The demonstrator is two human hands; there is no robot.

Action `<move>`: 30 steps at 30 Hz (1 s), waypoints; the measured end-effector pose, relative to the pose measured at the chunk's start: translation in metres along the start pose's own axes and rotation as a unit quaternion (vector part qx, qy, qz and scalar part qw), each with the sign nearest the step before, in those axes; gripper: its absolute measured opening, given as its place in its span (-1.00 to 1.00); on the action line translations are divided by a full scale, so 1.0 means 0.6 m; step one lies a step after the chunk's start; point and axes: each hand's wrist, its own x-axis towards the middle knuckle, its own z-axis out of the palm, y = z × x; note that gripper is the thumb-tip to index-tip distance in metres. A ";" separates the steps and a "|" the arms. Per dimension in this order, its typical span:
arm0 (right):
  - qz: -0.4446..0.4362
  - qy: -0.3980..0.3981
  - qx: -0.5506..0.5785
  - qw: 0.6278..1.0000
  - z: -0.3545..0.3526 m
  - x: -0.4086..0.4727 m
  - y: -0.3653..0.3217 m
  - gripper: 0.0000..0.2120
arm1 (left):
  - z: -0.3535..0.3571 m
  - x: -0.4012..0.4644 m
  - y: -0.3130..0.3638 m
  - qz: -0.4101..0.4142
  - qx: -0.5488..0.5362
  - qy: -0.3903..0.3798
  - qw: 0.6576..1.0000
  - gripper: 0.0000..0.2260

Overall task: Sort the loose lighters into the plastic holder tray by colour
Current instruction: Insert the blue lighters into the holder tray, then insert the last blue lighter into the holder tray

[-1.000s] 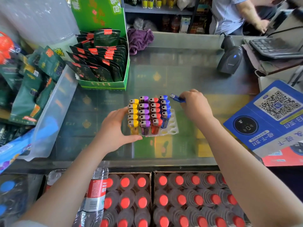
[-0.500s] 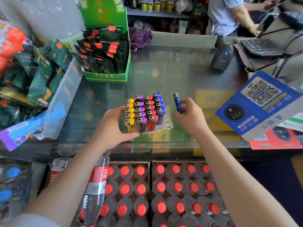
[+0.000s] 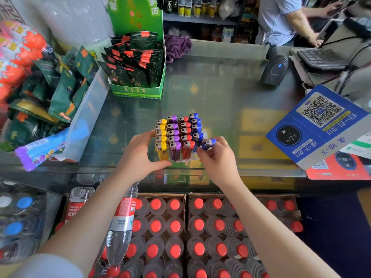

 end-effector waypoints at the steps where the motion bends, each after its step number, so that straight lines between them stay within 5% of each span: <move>1: -0.006 0.005 -0.005 1.000 0.001 -0.001 0.000 -0.83 | 0.000 0.000 0.000 0.003 0.001 0.002 1.000 -0.34; 5: -0.013 0.005 -0.042 0.999 0.001 0.001 -0.001 -0.98 | 0.000 0.000 0.000 0.010 0.000 0.007 1.000 -0.34; 17: -0.104 0.022 -0.196 0.975 0.010 -0.003 0.004 -0.75 | 0.002 0.000 -0.005 0.022 -0.002 0.010 1.000 -0.35; 22: -0.096 0.003 -0.139 0.986 0.003 0.003 0.019 -0.69 | 0.005 0.000 -0.001 0.035 0.007 0.020 0.999 -0.42; 26: -0.098 -0.041 -0.145 0.984 -0.012 0.007 0.036 -0.36 | 0.008 -0.004 -0.003 0.042 0.027 0.039 0.998 -0.42; 30: -0.078 -0.044 -0.182 0.979 -0.020 0.023 0.044 -0.39 | 0.010 -0.017 -0.010 0.022 0.047 0.082 0.995 -0.47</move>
